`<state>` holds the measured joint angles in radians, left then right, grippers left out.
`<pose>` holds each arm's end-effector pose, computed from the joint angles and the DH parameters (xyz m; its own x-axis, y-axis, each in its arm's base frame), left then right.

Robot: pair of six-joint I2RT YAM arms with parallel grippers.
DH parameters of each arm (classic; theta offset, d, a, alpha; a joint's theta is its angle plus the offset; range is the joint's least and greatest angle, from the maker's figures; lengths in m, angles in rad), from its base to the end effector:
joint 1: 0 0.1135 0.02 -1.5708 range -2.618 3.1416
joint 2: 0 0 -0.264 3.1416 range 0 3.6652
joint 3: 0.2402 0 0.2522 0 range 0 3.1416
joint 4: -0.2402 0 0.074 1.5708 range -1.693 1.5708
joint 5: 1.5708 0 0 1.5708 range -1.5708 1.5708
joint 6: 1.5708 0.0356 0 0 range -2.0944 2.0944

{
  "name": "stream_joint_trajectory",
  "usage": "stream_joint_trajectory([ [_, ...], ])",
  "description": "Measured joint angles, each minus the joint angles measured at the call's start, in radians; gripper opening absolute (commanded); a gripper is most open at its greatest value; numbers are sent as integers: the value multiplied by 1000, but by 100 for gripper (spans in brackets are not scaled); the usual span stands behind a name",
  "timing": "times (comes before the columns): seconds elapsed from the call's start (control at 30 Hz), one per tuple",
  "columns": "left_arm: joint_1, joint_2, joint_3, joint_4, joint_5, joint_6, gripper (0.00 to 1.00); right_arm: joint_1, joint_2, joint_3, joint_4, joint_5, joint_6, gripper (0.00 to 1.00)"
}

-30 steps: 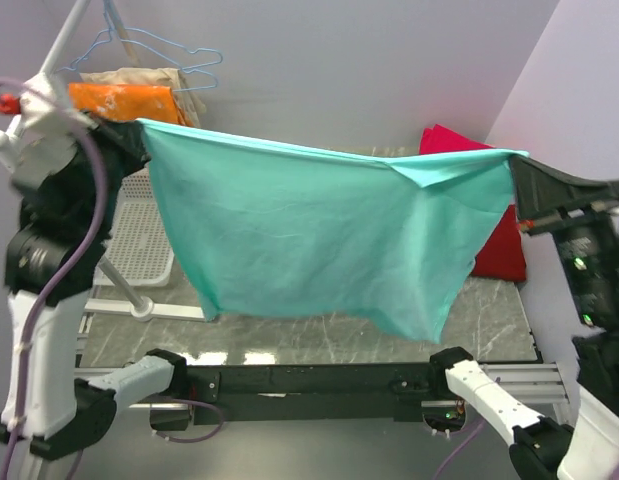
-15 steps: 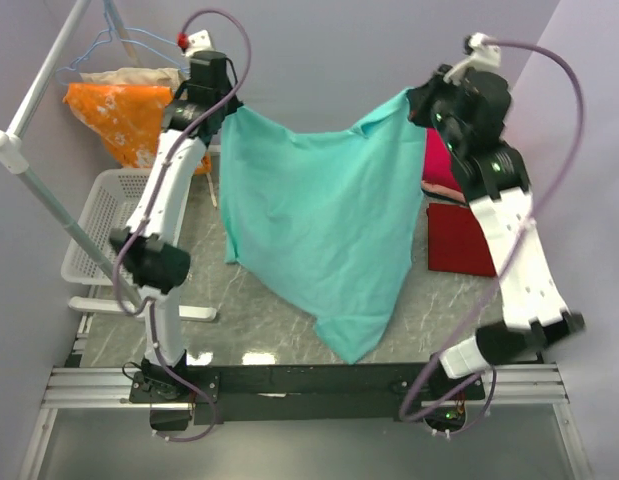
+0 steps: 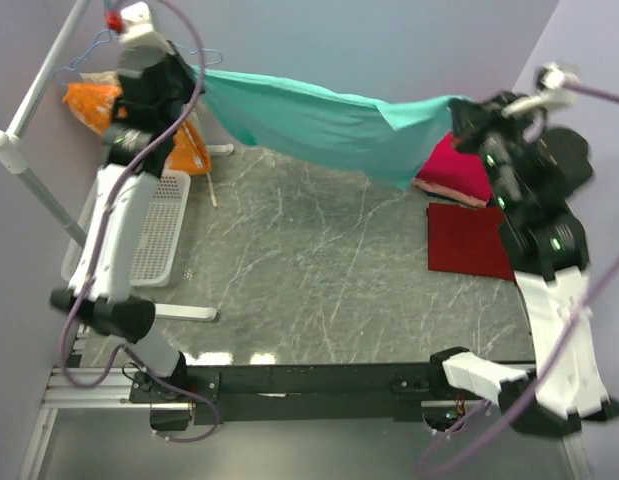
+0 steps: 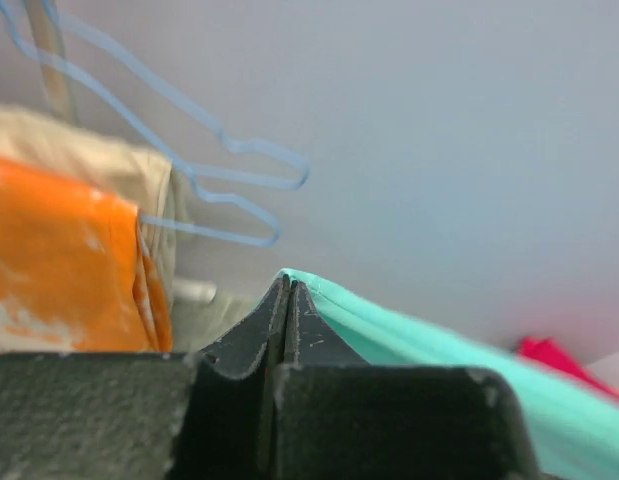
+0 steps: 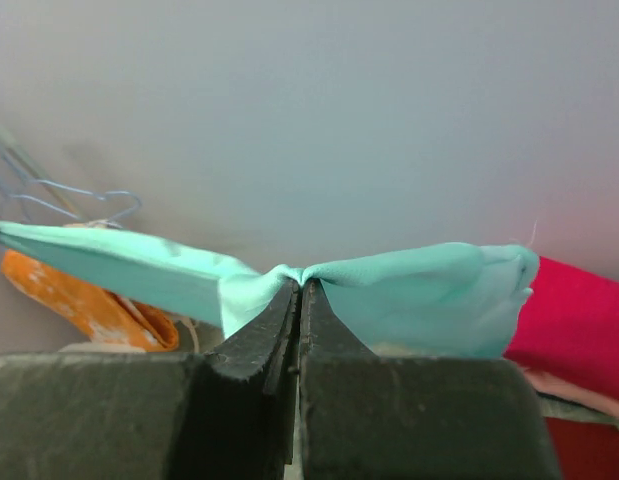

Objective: Fold and stack the t-shirts
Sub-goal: Flatten the tshirt out

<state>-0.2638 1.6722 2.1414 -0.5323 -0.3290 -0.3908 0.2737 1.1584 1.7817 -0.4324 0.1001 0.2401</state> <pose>0.3366 -0.0790 0.5336 -0.0317 -0.3648 -0.9305 -0.0828 0.9288 -0.3613 0.1796 0.0467 0.5678 0.1360 0.2839 -0.9492 -0.2129 0.9440 0.2519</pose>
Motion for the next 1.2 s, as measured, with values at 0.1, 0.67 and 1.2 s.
stream_joint_trajectory([
  [0.1, -2, -117, -6, 20, 36, 5, 1, -2, -135, -91, 2, 14, 6, 0],
  [0.67, -240, -343, -1219, -262, 206, -281, 1, 50, -381, -1043, -386, -156, 449, 0],
  [1.2, -285, -426, -1235, -406, 176, -489, 67, 58, -360, -1058, -643, -123, 557, 43],
])
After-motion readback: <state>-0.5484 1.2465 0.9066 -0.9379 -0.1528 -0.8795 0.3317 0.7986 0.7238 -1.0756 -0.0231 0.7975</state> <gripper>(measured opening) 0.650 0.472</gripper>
